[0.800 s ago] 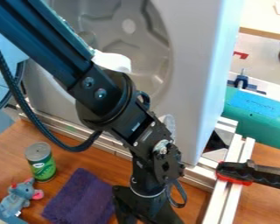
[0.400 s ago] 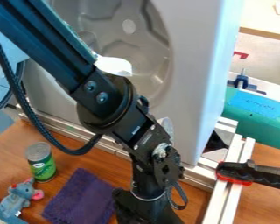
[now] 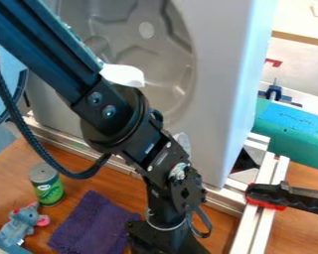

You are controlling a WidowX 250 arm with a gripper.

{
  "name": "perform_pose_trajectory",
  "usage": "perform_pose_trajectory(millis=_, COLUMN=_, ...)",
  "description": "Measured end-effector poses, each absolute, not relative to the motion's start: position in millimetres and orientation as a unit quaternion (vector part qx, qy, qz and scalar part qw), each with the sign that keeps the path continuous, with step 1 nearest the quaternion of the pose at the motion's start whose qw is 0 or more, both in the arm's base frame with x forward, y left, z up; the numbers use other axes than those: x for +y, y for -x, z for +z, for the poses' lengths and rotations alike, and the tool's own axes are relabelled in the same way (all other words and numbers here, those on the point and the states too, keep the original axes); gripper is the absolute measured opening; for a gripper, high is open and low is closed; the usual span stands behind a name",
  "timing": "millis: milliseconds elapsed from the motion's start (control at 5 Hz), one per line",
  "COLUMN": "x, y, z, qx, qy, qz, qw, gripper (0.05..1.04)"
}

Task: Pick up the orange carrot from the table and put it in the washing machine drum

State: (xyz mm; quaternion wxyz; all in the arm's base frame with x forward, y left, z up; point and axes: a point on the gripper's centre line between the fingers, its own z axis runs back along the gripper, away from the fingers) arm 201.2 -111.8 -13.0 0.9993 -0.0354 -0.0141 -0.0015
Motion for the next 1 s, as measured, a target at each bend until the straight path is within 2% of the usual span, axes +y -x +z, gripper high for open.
perform_pose_trajectory(millis=400, x=-116.4, y=-205.6, z=-24.8, qx=-0.01, qy=0.016, qz=0.0, qw=1.0, gripper=1.003)
perform_pose_trajectory(millis=1000, x=-128.5, y=-203.1, z=-51.1, qx=0.016, qy=0.013, qz=-0.002, qw=1.0, gripper=1.003)
